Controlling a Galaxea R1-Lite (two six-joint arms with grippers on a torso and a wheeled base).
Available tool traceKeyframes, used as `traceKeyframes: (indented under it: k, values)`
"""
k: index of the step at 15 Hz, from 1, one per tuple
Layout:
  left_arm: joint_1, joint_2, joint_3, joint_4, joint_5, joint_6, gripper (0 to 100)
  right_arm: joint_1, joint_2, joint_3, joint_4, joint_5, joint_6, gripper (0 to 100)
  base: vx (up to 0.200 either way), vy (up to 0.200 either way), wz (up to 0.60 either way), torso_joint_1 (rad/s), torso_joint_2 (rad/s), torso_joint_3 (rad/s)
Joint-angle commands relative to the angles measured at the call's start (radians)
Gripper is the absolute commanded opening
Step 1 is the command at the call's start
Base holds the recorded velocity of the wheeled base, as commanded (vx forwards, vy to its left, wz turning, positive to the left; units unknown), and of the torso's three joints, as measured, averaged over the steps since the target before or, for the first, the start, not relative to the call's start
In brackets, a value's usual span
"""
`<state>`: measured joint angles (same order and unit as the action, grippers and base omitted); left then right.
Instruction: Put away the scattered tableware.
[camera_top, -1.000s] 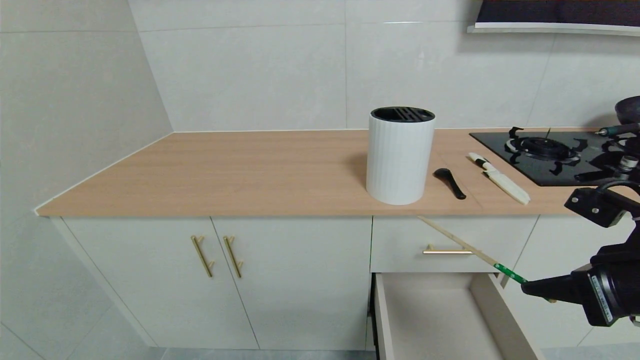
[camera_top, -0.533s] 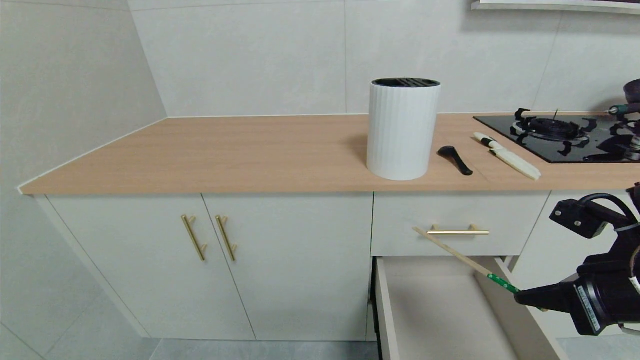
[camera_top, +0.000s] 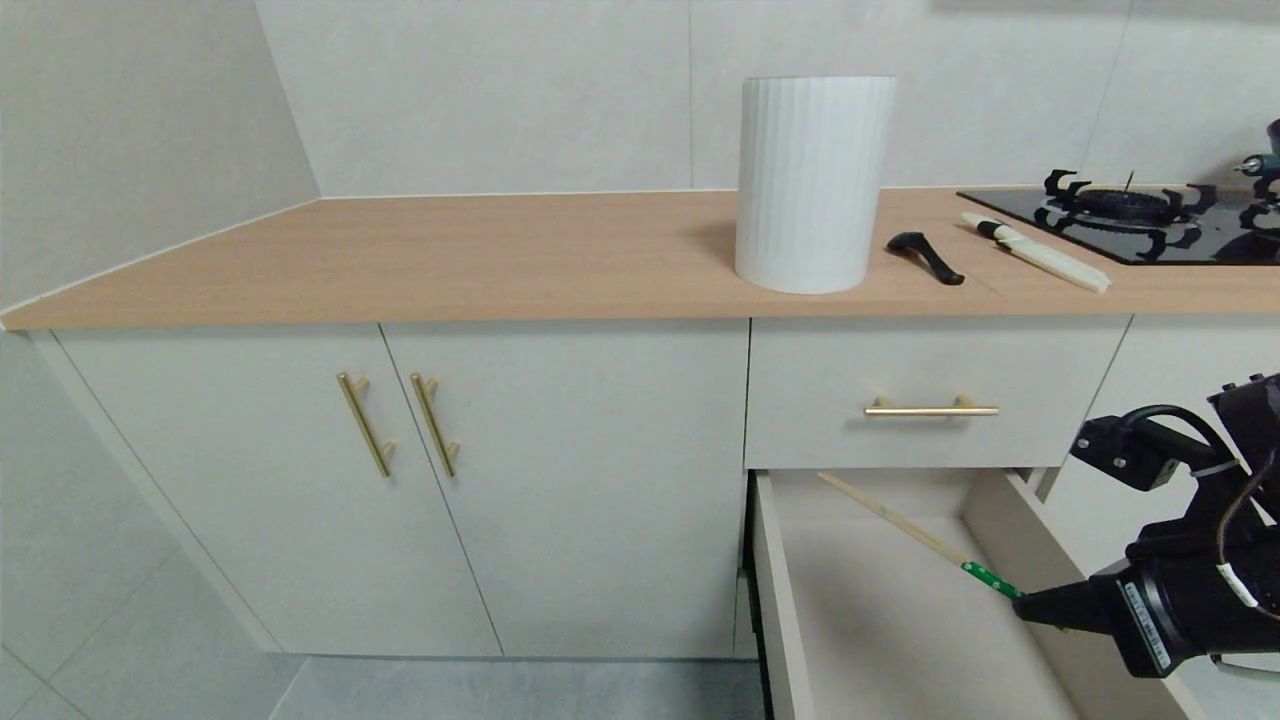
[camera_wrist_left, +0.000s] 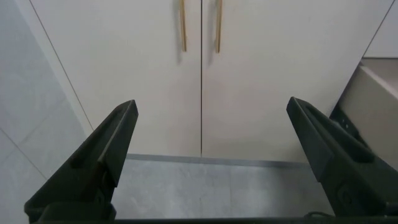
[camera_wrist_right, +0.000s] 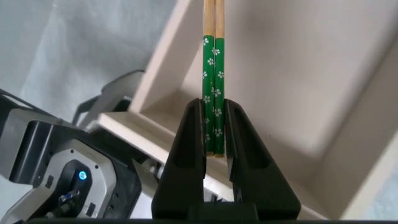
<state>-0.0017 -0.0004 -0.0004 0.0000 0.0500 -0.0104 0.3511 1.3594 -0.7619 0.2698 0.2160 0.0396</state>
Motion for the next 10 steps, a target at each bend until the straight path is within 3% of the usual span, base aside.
traceKeyframes:
  k: [1,6,10]
  values:
    - [0.000,0.000,0.000,0.000,0.001,0.000,100,0.005,0.018,0.001,0.000,0.000,0.000,0,0.000,0.000,0.00,-0.119,0.45,0.334]
    - [0.000,0.000,0.000,0.000,0.001,0.000,100,0.016,0.047,0.001,-0.007,0.000,0.002,0,0.000,0.000,0.00,-0.030,0.12,0.085]
    - [0.000,0.000,0.000,0.000,0.001,0.000,100,0.020,0.204,-0.007,-0.070,-0.027,0.017,0,0.000,0.000,0.00,0.000,0.00,0.000]
